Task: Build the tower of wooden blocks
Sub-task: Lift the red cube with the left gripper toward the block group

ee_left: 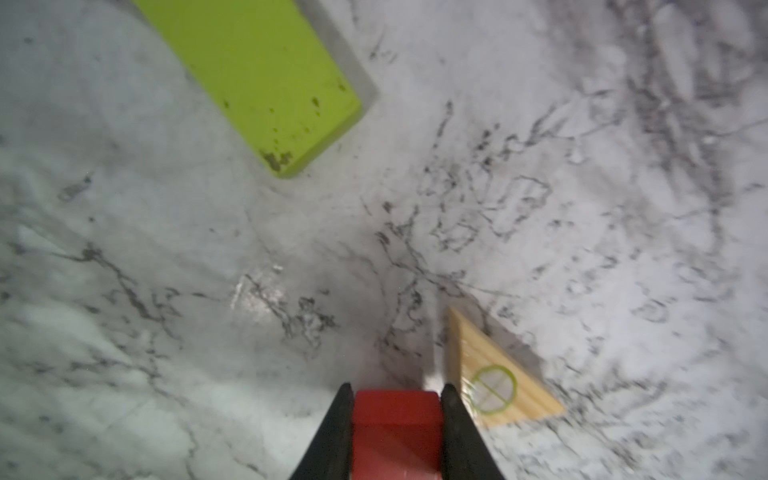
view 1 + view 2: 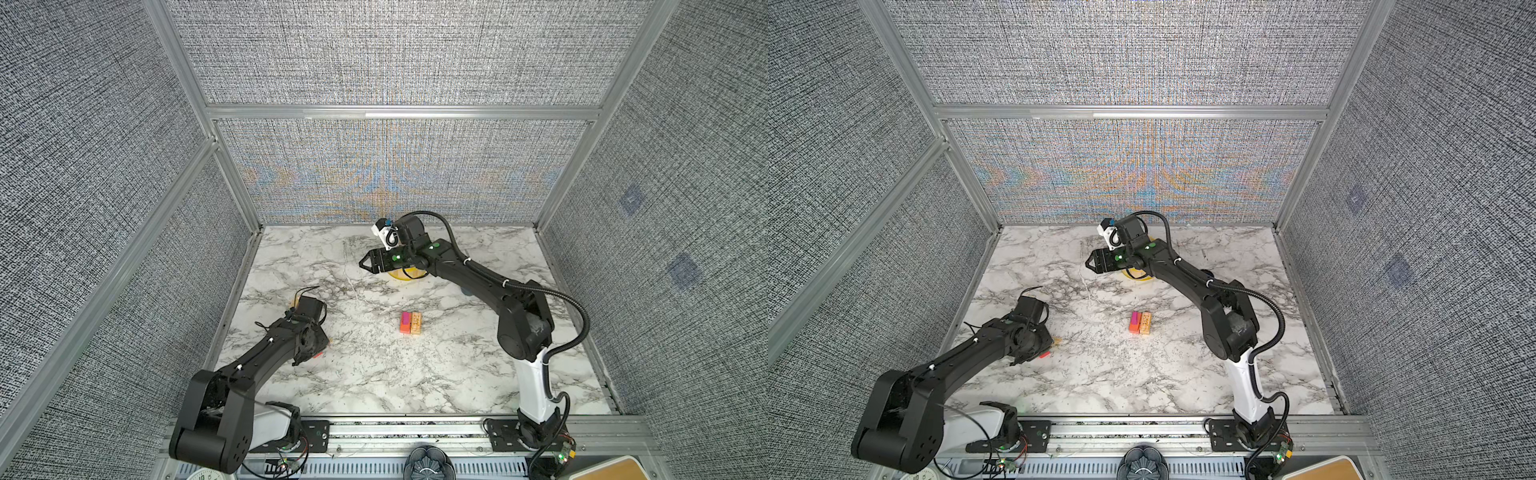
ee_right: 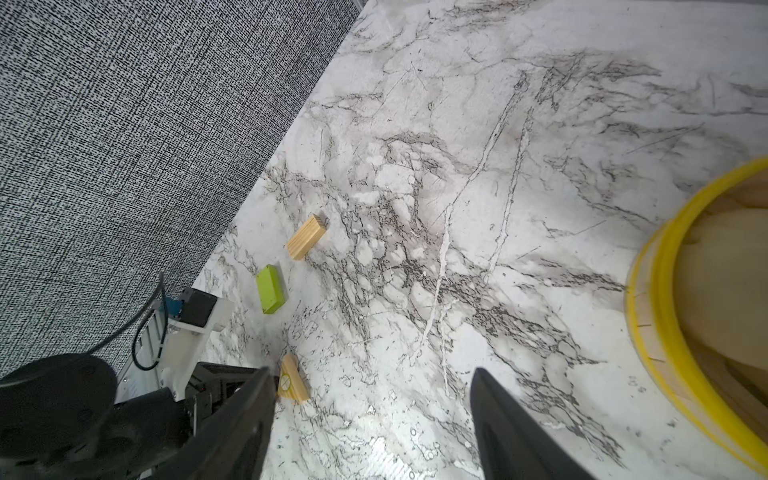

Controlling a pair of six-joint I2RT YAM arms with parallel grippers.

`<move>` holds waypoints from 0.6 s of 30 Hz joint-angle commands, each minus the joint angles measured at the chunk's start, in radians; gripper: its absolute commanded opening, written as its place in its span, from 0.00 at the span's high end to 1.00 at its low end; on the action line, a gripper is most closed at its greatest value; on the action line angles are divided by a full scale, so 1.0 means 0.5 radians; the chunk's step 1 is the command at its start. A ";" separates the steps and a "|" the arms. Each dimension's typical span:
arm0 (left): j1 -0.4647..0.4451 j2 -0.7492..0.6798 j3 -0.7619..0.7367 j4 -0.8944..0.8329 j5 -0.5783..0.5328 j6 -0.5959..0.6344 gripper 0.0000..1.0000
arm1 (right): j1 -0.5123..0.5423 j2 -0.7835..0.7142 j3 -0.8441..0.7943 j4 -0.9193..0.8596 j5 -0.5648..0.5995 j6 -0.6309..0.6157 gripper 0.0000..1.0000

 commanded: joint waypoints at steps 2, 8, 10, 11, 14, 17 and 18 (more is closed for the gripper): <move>0.000 -0.175 0.119 -0.068 0.143 0.066 0.80 | -0.009 -0.078 -0.083 0.080 -0.039 0.067 0.24; -0.001 -0.267 0.368 -0.020 0.271 0.137 0.80 | -0.051 -0.395 -0.532 0.410 -0.030 0.169 0.25; -0.002 -0.221 0.472 0.014 0.324 0.135 0.80 | -0.059 -0.521 -0.691 0.521 -0.009 0.179 0.26; -0.004 -0.179 0.532 0.035 0.352 0.129 0.80 | -0.062 -0.595 -0.791 0.587 0.003 0.189 0.26; -0.036 -0.037 0.710 0.110 0.393 0.125 0.80 | -0.067 -0.791 -1.074 0.799 0.028 0.224 0.28; -0.111 0.144 0.905 0.180 0.399 0.125 0.80 | -0.068 -0.965 -1.322 1.010 0.042 0.285 0.32; -0.143 0.218 0.977 0.202 0.398 0.124 0.80 | -0.066 -1.016 -1.408 1.098 0.048 0.310 0.33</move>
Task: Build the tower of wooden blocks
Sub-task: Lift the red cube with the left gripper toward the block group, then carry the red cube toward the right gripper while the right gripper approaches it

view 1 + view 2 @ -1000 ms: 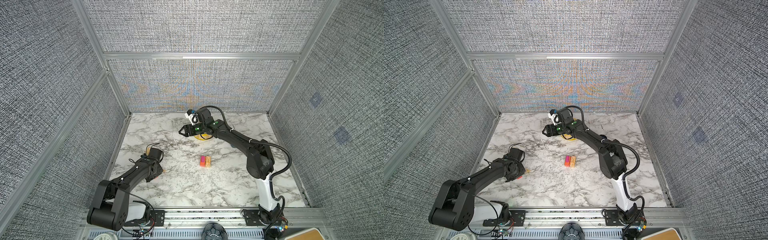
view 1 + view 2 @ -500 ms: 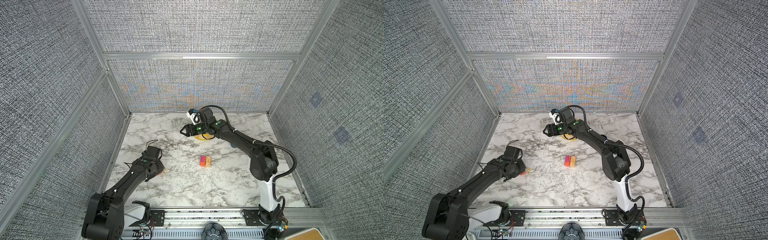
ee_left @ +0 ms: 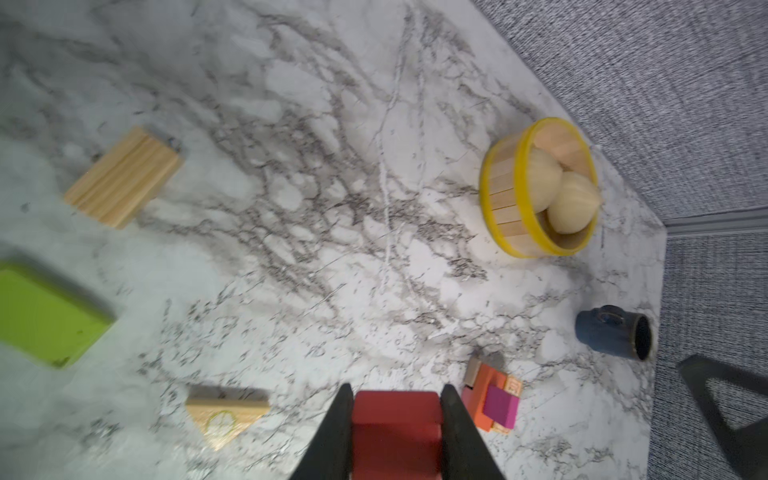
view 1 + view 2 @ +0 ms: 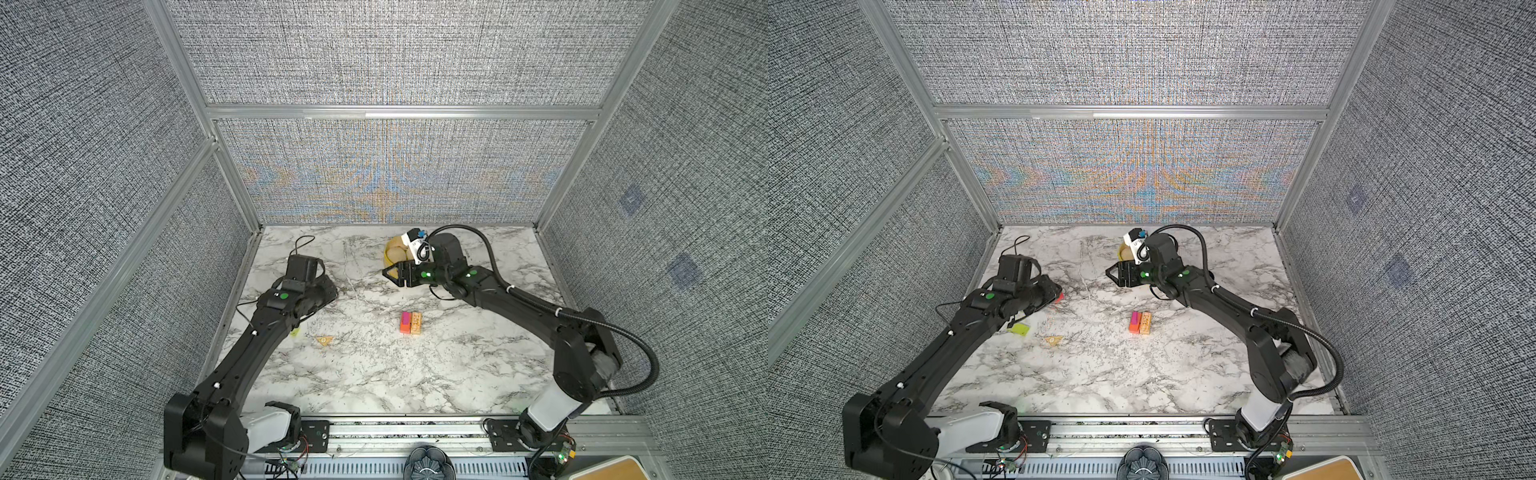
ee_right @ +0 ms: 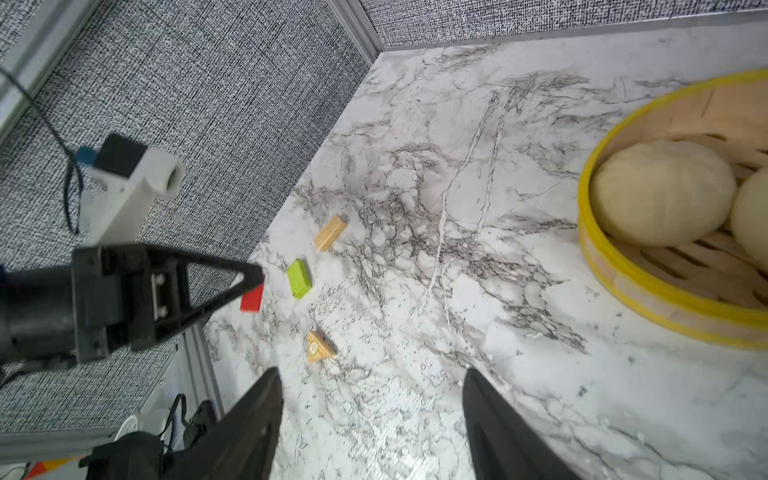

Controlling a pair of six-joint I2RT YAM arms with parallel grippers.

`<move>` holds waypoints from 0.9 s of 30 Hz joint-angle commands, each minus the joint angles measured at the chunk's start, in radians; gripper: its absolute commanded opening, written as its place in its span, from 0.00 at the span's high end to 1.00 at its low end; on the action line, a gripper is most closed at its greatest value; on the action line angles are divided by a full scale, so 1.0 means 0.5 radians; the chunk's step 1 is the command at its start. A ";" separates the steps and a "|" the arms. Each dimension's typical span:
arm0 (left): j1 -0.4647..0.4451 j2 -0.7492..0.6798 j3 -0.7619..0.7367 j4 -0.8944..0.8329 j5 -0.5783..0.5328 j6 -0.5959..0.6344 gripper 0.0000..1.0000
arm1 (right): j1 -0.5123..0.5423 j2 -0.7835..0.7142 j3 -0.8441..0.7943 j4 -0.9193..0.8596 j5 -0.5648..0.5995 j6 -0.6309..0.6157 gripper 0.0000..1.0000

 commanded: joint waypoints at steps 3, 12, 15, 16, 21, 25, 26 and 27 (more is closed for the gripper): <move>-0.161 0.320 0.328 0.172 0.042 0.023 0.80 | 0.004 -0.226 -0.351 0.577 0.031 0.183 0.36; -0.391 0.965 0.943 0.309 0.169 -0.028 0.81 | 0.026 -0.631 -0.898 0.946 0.238 0.204 0.43; -0.451 1.106 1.131 0.330 0.187 -0.048 0.82 | 0.025 -0.734 -1.034 1.044 0.328 0.204 0.48; -0.472 1.135 1.181 0.341 0.182 -0.049 0.82 | 0.025 -0.755 -1.062 1.071 0.353 0.206 0.49; -0.569 1.326 1.461 0.320 0.213 -0.051 0.82 | 0.023 -0.846 -1.192 1.239 0.475 0.187 0.52; -0.626 1.401 1.545 0.330 0.200 -0.055 0.82 | 0.017 -0.850 -1.200 1.292 0.553 0.152 0.53; -0.639 1.407 1.549 0.336 0.194 -0.055 0.83 | 0.011 -0.837 -1.196 1.317 0.567 0.150 0.53; -0.652 1.408 1.551 0.343 0.188 -0.055 0.83 | 0.007 -0.820 -1.200 1.354 0.578 0.157 0.53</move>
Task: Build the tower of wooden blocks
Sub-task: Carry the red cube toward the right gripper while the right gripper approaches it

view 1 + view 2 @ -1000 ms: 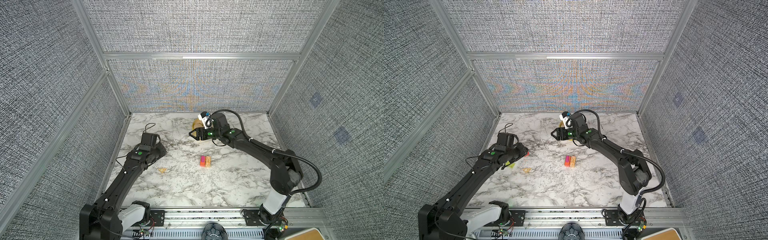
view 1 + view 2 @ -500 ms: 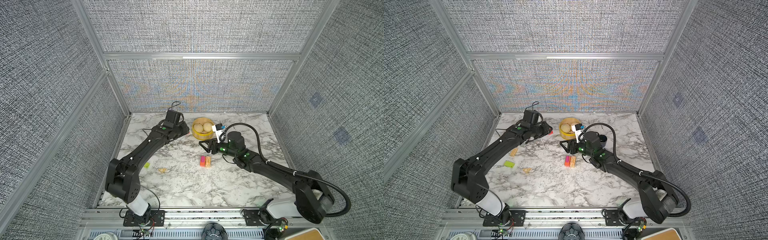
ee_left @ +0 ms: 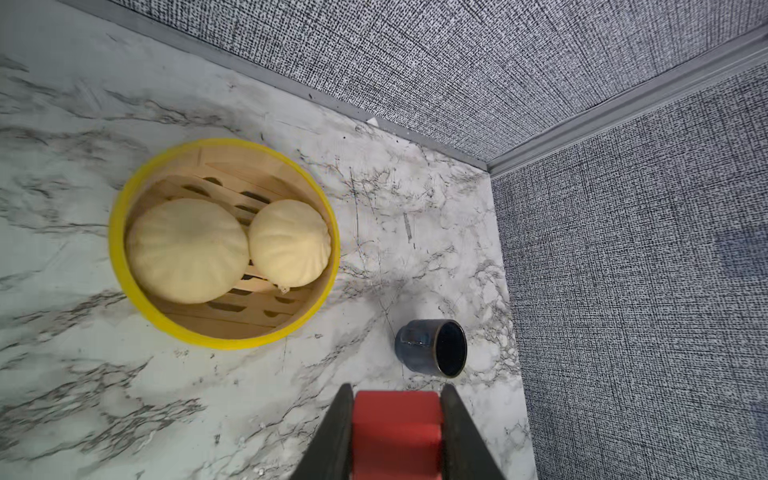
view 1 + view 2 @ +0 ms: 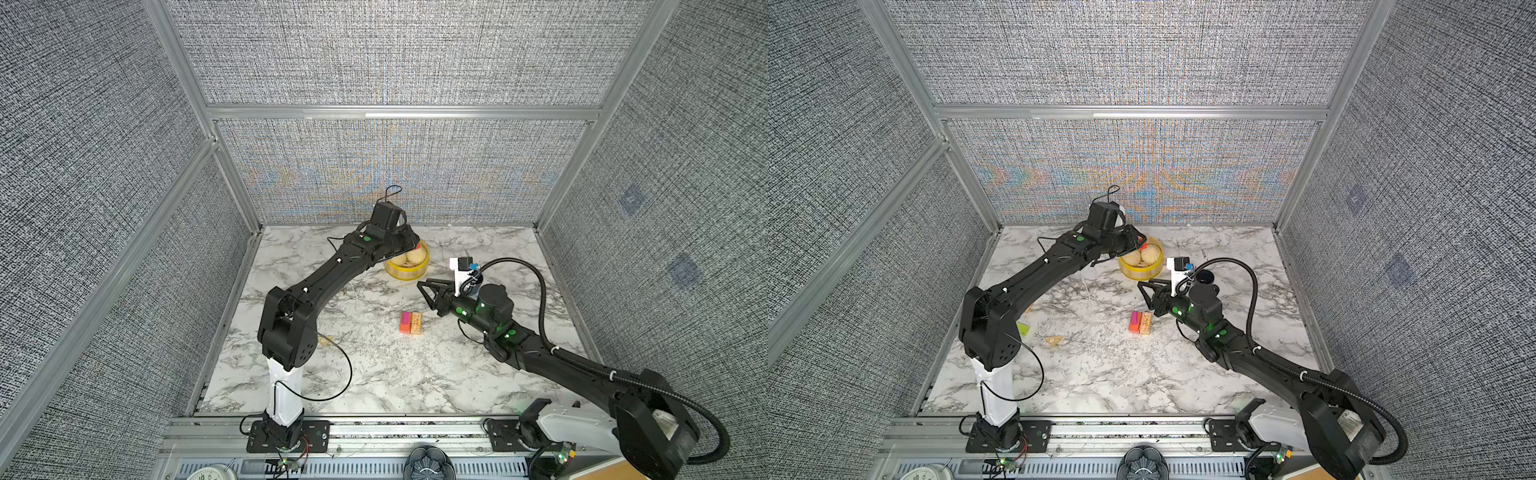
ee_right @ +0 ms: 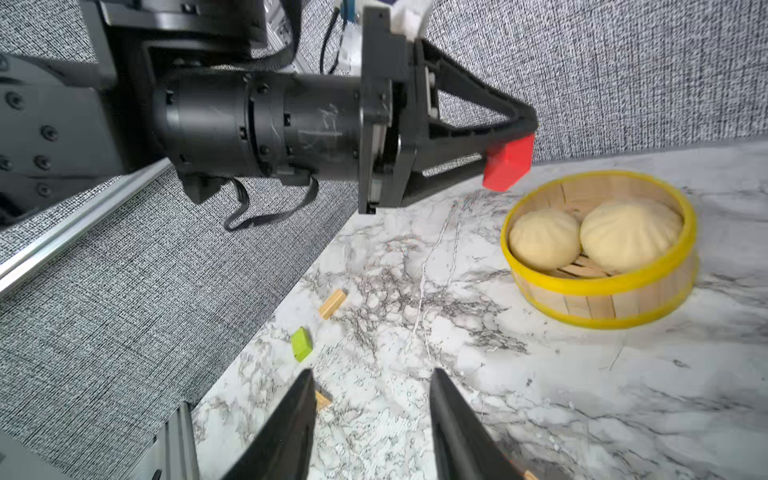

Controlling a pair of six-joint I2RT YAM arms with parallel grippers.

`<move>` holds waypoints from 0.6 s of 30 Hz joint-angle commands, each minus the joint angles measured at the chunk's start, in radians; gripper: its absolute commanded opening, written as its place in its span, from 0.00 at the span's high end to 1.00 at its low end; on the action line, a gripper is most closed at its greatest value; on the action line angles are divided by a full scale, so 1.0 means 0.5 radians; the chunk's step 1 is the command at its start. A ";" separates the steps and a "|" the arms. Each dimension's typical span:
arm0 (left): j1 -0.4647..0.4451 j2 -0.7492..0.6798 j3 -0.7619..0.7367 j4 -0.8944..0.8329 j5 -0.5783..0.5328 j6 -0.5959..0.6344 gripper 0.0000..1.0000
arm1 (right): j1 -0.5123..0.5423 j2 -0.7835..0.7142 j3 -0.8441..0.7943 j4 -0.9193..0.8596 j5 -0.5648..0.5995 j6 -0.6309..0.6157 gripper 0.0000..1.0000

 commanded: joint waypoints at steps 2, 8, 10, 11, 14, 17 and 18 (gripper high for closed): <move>-0.039 0.004 0.023 0.043 -0.005 0.009 0.83 | -0.020 0.057 0.004 0.232 0.126 -0.008 0.53; -0.050 -0.032 0.021 0.044 0.017 0.025 0.83 | -0.143 0.166 0.017 0.365 0.089 0.073 0.53; -0.053 -0.048 0.019 0.041 0.023 0.028 0.83 | -0.189 0.200 0.014 0.438 0.057 0.105 0.55; -0.056 -0.055 0.020 0.042 0.027 0.028 0.83 | -0.210 0.215 0.013 0.469 0.041 0.113 0.57; -0.062 -0.070 0.029 0.038 0.029 0.025 0.83 | -0.249 0.262 0.031 0.530 -0.014 0.127 0.63; -0.068 -0.086 0.034 0.033 0.023 0.028 0.83 | -0.271 0.313 0.052 0.584 -0.071 0.151 0.67; -0.071 -0.088 0.038 0.027 0.023 0.030 0.83 | -0.275 0.330 0.055 0.608 -0.090 0.158 0.67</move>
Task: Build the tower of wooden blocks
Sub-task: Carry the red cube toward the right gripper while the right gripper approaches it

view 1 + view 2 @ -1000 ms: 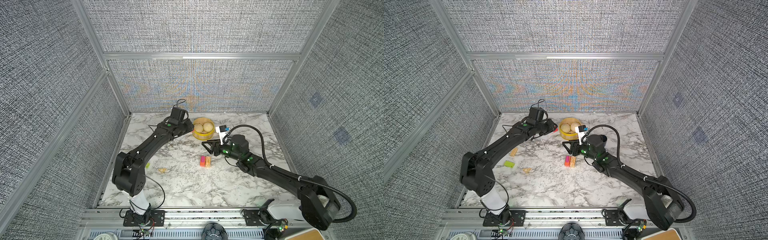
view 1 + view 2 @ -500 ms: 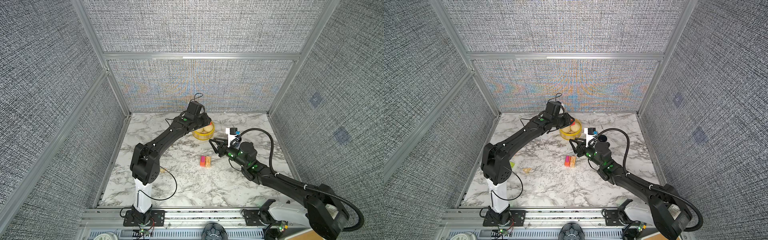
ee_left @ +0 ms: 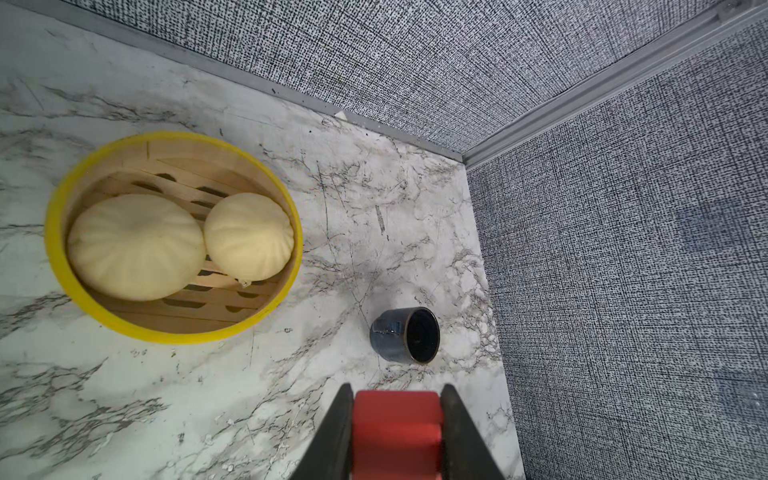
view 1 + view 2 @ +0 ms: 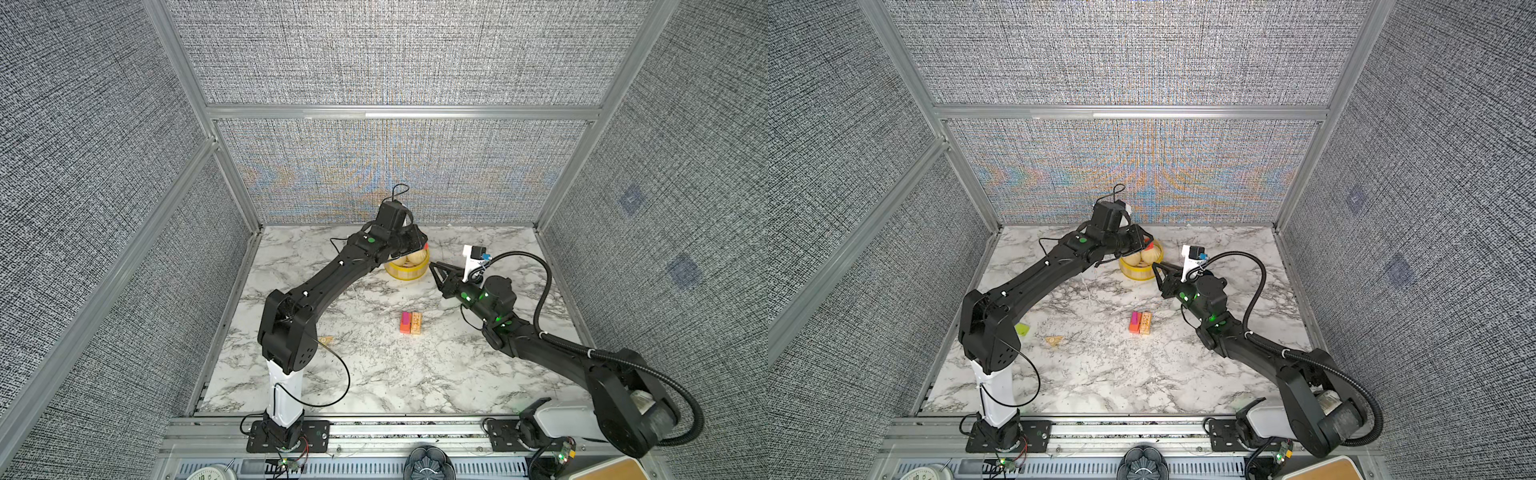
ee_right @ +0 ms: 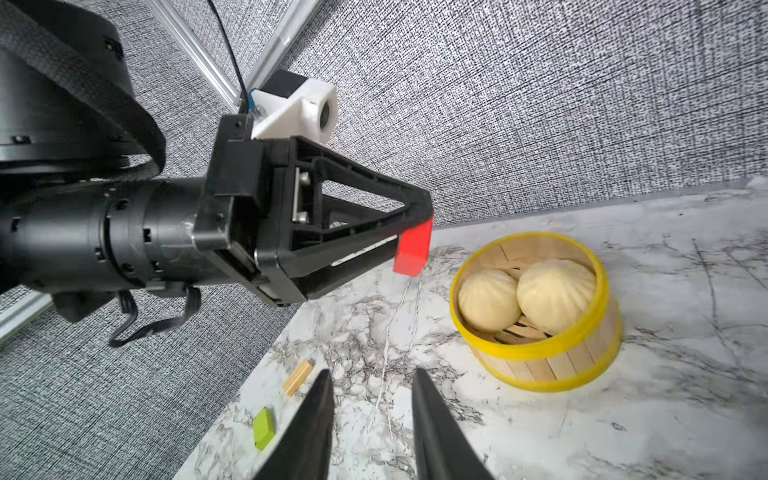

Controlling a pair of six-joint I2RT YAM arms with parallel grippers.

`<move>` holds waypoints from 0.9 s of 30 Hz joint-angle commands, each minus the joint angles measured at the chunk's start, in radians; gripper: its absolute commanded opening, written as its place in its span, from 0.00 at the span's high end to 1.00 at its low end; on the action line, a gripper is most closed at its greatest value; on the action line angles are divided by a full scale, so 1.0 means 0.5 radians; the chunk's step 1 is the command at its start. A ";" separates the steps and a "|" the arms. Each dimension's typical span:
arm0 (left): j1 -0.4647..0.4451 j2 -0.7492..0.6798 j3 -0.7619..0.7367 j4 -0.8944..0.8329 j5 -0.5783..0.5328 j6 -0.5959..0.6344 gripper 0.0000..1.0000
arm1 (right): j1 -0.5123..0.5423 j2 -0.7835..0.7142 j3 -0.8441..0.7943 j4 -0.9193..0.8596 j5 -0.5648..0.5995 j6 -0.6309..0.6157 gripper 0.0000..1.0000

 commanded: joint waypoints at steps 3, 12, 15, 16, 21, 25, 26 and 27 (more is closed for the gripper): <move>-0.013 -0.028 0.029 0.004 0.009 0.031 0.83 | -0.024 0.076 0.049 0.215 -0.122 0.058 0.68; -0.057 -0.091 -0.025 -0.020 -0.048 0.052 0.83 | -0.061 0.278 0.151 0.330 -0.176 0.127 0.69; -0.059 -0.119 -0.068 -0.010 -0.069 0.049 0.83 | -0.095 0.316 0.146 0.392 -0.179 0.165 0.69; -0.060 -0.127 -0.080 -0.004 -0.073 0.047 0.83 | -0.107 0.325 0.144 0.411 -0.186 0.174 0.69; -0.063 -0.155 -0.116 0.000 -0.101 0.044 0.83 | -0.157 0.384 0.190 0.482 -0.245 0.245 0.69; -0.063 -0.165 -0.114 -0.003 -0.121 0.046 0.83 | -0.156 0.443 0.232 0.515 -0.303 0.286 0.67; -0.063 -0.165 -0.111 -0.003 -0.123 0.043 0.83 | -0.156 0.456 0.237 0.528 -0.310 0.299 0.65; -0.063 -0.165 -0.110 -0.003 -0.125 0.044 0.83 | -0.156 0.471 0.240 0.539 -0.318 0.307 0.63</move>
